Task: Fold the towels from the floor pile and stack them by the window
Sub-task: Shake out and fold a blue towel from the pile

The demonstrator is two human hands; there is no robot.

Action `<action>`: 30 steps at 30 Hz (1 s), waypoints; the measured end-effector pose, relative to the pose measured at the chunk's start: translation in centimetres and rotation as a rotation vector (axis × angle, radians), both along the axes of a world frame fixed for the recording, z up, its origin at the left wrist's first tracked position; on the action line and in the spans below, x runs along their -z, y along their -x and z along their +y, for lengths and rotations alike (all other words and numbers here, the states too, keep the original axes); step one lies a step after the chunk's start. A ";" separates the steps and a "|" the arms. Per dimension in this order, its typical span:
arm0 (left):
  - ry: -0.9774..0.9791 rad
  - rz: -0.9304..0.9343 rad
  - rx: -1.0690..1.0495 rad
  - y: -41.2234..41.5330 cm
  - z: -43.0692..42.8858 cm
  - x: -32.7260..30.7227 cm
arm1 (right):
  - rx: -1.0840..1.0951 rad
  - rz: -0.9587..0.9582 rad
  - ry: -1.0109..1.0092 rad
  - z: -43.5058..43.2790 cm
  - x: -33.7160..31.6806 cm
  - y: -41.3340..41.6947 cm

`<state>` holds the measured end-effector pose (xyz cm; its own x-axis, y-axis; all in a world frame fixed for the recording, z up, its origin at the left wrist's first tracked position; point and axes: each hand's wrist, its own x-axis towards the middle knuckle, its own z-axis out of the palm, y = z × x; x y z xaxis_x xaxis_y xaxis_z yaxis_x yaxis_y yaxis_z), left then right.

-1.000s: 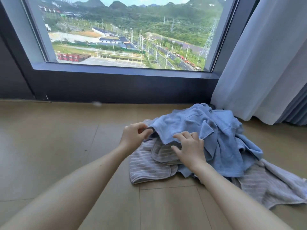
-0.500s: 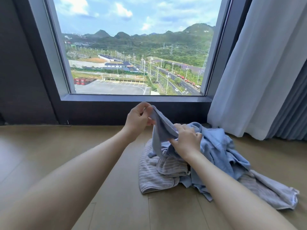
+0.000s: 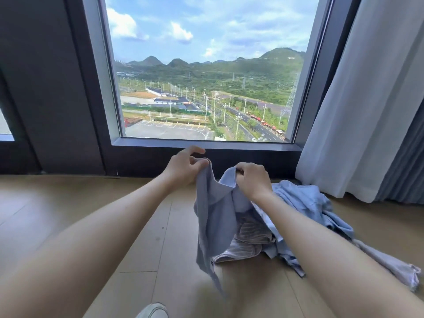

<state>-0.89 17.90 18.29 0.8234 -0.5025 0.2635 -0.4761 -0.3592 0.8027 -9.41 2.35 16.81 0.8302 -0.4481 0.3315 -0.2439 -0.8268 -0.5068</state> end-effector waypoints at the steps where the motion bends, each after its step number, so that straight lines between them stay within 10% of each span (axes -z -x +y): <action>1: -0.029 0.011 0.036 0.4 0.1 0.1 | -0.028 0.006 0.023 0.3 -0.9 -0.1; 10: -0.009 -0.047 0.023 1.1 1.1 -1.0 | -0.251 -0.083 -0.122 3.2 -5.3 -2.2; 21: 0.638 0.330 0.043 0.6 -1.9 -2.4 | -0.147 0.163 -0.028 -2.7 2.0 -2.5; 30: 0.111 -0.010 -0.115 -1.6 -6.6 -1.1 | -0.194 -0.114 -0.146 -6.4 -1.9 -3.9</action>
<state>0.66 11.33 19.40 0.8710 -0.3724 0.3206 -0.4451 -0.3216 0.8357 -5.55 -4.01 18.68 0.8664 -0.3338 0.3714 -0.0223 -0.7689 -0.6389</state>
